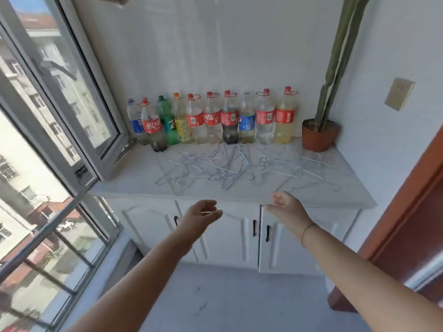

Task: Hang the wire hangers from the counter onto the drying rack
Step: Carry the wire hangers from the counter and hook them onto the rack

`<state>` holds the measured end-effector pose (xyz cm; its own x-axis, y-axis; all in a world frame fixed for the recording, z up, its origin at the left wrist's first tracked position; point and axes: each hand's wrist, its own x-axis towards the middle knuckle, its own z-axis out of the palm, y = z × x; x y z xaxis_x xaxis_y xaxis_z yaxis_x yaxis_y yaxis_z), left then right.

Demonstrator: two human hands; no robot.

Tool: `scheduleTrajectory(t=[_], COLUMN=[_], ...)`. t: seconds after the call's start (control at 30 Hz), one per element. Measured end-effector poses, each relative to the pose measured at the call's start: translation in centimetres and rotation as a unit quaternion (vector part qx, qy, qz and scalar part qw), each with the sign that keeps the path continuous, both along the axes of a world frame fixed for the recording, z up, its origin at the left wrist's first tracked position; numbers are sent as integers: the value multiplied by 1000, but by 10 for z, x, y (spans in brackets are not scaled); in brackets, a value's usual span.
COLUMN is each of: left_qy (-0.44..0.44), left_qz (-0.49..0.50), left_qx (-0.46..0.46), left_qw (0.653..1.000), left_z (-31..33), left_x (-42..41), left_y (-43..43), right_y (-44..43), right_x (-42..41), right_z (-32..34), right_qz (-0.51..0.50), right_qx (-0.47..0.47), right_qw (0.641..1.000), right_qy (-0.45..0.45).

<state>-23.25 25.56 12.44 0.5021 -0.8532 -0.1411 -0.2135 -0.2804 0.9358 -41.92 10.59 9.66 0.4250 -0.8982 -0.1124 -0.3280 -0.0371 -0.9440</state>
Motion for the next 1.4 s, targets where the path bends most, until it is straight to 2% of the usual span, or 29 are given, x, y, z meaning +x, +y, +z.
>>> scheduleTrajectory(t=[0.27, 0.4, 0.63, 0.97, 1.07, 1.3, 1.4], left_qy=[10, 28, 54, 88, 90, 102, 106], left_qz=[-28, -18, 10, 19, 7, -18, -18], left_qx=[23, 28, 50, 86, 100, 133, 142], left_qw=[999, 999, 997, 992, 991, 986, 984], left_z=[-24, -33, -63, -105, -112, -124, -129], left_x=[12, 17, 32, 90, 102, 117, 120], left_y=[-158, -230, -313, -401, -427, -465, -472], right_y=[-159, -242, -351, -446, -467, -489, -489], right_x=[-2, 4, 29, 94, 105, 119, 126], right_z=[-30, -40, -68, -118, -134, -156, -161], right_qz=[-51, -51, -44, 15, 26, 42, 40], right_qx=[28, 23, 8, -1, 22, 16, -2], right_qw=[998, 998, 994, 981, 973, 937, 935], right_qy=[9, 42, 97, 195, 229, 345, 352])
